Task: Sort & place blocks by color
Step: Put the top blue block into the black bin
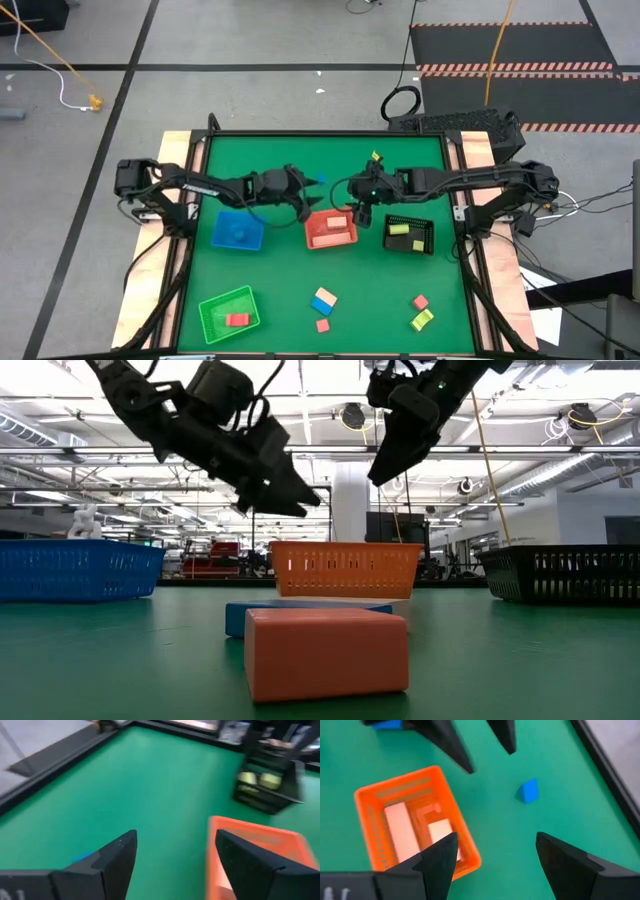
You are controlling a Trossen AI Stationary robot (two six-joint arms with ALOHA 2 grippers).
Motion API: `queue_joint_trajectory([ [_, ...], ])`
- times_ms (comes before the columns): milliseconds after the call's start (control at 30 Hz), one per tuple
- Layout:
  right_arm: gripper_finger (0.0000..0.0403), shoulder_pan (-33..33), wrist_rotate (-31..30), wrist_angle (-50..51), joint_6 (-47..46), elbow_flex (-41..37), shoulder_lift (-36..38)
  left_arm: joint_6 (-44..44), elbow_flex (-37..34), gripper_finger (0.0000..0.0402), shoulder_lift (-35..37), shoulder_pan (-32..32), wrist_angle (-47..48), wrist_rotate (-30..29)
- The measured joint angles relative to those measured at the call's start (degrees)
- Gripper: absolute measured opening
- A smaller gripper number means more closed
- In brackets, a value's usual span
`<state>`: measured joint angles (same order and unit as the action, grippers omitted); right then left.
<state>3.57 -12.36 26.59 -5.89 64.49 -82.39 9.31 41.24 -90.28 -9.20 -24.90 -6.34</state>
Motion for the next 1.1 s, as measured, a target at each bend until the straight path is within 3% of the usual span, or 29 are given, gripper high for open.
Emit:
queue_joint_trajectory([
  [200, 0.0258, 4.3, 0.1, -8.9, 4.2, -2.8, 0.0, -0.5, 0.0, 0.0237, 0.0, -3.9, 2.2, -0.1],
  [467, 0.0258, 12.9, 0.7, -28.3, 9.7, -12.7, 0.0, -3.8, 0.0, 0.0223, -0.3, -6.7, 5.1, -0.1],
  [667, 0.0258, 18.1, 7.9, -38.4, 8.1, -18.3, 0.0, -8.8, 0.0, 0.0223, -1.4, -7.7, 5.0, -0.2],
  [1100, 0.0258, 19.3, 9.6, -40.1, 6.7, -20.8, 0.0, -11.9, 0.4, 0.0223, -13.1, -11.2, -6.1, 0.3],
])
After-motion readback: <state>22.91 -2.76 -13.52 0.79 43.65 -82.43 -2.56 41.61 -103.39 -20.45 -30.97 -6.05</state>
